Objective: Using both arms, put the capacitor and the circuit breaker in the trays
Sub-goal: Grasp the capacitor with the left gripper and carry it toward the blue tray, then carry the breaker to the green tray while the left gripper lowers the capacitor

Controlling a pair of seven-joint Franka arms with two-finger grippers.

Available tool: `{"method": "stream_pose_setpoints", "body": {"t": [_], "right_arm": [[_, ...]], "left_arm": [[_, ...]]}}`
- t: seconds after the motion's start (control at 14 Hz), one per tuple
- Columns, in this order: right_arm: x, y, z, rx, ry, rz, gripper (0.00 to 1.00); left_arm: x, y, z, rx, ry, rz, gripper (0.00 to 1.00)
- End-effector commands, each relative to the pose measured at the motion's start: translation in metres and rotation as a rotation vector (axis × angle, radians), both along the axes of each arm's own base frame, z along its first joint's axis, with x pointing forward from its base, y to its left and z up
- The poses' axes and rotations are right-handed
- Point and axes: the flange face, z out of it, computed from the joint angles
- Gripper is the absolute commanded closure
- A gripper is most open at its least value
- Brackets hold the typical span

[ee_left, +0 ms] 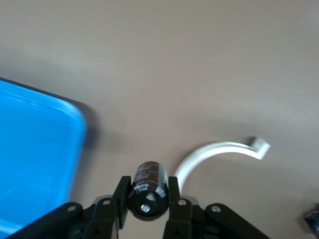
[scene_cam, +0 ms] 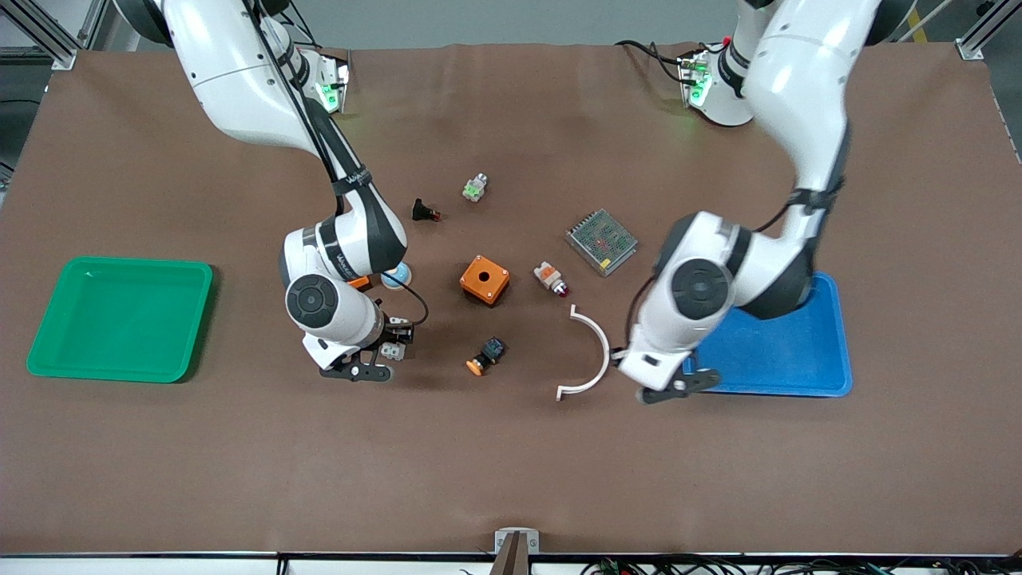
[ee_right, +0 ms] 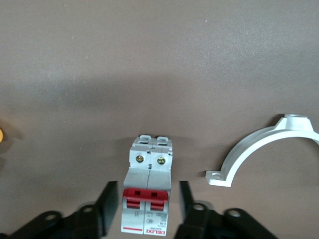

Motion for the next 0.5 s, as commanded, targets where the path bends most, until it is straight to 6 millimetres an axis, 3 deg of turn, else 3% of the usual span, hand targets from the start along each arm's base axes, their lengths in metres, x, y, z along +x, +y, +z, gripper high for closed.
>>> {"method": "stream_pose_setpoints", "body": {"t": [0.0,0.21,0.43], "right_arm": [[-0.002,0.001,0.001,0.007,0.002,-0.017,0.71],[-0.004,-0.001,0.01,0.001,0.029,-0.016,0.76],[-0.001,-0.023,0.063,0.007,0.06,-0.026,0.76]], "left_arm": [[-0.016,0.067,0.019,0.036,0.027,-0.006,0.99],[-0.027,0.148,0.004,0.055,0.091,0.022,0.99],[-0.042,0.201,-0.031,0.061,0.137,0.064,0.99]]}}
